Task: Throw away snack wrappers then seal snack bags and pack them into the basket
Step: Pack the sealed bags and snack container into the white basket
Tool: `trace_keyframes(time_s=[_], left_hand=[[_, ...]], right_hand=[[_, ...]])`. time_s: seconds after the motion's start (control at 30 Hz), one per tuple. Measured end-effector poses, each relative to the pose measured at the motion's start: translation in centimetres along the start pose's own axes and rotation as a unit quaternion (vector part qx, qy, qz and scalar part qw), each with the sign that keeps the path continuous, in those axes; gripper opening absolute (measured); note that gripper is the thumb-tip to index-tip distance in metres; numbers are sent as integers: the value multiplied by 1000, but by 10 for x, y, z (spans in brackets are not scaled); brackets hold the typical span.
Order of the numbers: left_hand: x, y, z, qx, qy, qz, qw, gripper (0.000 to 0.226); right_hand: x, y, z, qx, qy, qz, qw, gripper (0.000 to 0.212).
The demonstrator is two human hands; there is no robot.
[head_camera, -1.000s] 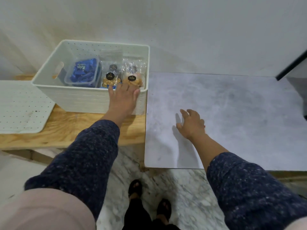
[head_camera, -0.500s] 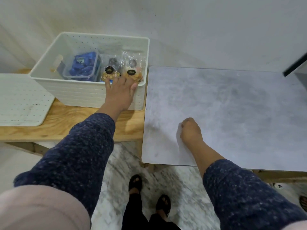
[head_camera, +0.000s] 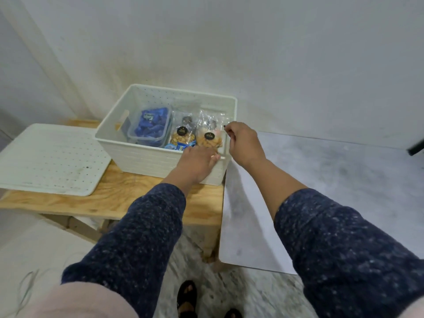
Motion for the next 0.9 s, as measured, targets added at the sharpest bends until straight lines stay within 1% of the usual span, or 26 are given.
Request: trace_keyframes(time_s=[0.07,0.13,0.23,0.27,0.33,0.4,0.5,0.57,0.63,0.77,0.9], left_hand=[[9,3,-14,-14,48,-4,999,42],[19,5,-33,6,59,-9,998,44],[37,6,-70,57,31,-18,998,53],[44,7,-83,73,36,-18,997,55],[59,11,-108,107,67,-8,992,58],[75,20,-134,141,83,15,986,59],[93,40,-168,181,86,58,978,53],[101,58,-188,217,80,72,970,51],[108,77,-209,251,75,79,962,52],[114,118,-243,320,89,108,937,52],[101,162,-266,390,122,126,904,53]], right_hand=[[-6,-13,-10,-8,12,-28,1000,28],[-14,-26,-16,-36,38,-76,996,33],[-24,-44,-31,-100,71,-164,979,62],[-26,-51,-37,-111,88,-181,973,65],[-29,-64,-53,-116,122,-202,965,65],[-33,-77,-74,-105,139,-211,962,64],[-42,-94,-108,-68,157,-207,963,61],[-49,-104,-132,-38,151,-209,966,56],[-56,-113,-156,-15,149,-213,965,57],[-74,-126,-198,45,152,-217,963,60],[-102,-129,-237,113,167,-248,948,63]])
Point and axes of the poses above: each hand's wrist, its own y-axis away from the middle knuckle, its own x-axis out of the back of the hand, z = x × y, the point moved 1 cm from there along -y, towards the middle knuckle, and after that the axes turned 13 degrees about -z, right-handed, at the moved point
